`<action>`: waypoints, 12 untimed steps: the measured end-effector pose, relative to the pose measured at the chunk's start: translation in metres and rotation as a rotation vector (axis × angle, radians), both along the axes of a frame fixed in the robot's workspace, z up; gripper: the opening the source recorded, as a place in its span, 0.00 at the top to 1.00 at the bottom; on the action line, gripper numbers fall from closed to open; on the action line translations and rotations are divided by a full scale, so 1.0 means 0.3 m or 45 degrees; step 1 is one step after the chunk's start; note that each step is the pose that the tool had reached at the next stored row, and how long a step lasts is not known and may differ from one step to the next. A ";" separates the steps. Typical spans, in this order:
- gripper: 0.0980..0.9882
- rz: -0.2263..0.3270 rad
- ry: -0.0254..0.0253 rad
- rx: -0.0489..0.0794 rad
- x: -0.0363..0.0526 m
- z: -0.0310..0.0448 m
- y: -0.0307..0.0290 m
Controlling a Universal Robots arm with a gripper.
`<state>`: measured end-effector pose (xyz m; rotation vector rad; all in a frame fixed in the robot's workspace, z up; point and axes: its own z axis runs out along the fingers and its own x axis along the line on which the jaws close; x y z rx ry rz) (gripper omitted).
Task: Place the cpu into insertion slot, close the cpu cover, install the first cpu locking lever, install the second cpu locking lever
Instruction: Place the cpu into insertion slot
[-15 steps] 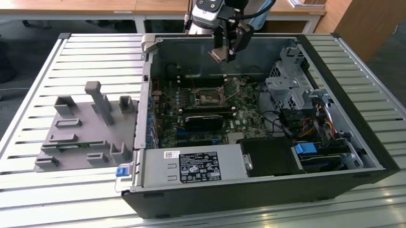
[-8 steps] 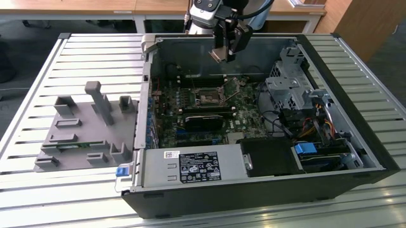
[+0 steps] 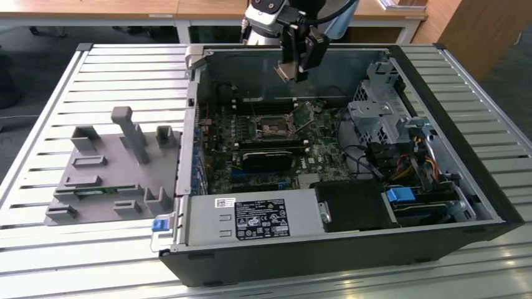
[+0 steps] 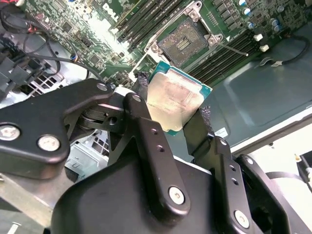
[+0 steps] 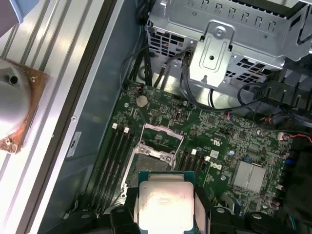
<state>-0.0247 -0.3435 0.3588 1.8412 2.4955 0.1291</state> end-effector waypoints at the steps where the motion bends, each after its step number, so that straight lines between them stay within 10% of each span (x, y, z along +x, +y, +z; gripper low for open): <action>1: 0.50 -0.012 0.0001 0.000 0.000 0.000 0.000; 12: 0.50 -0.200 0.0000 0.000 0.000 -0.011 0.001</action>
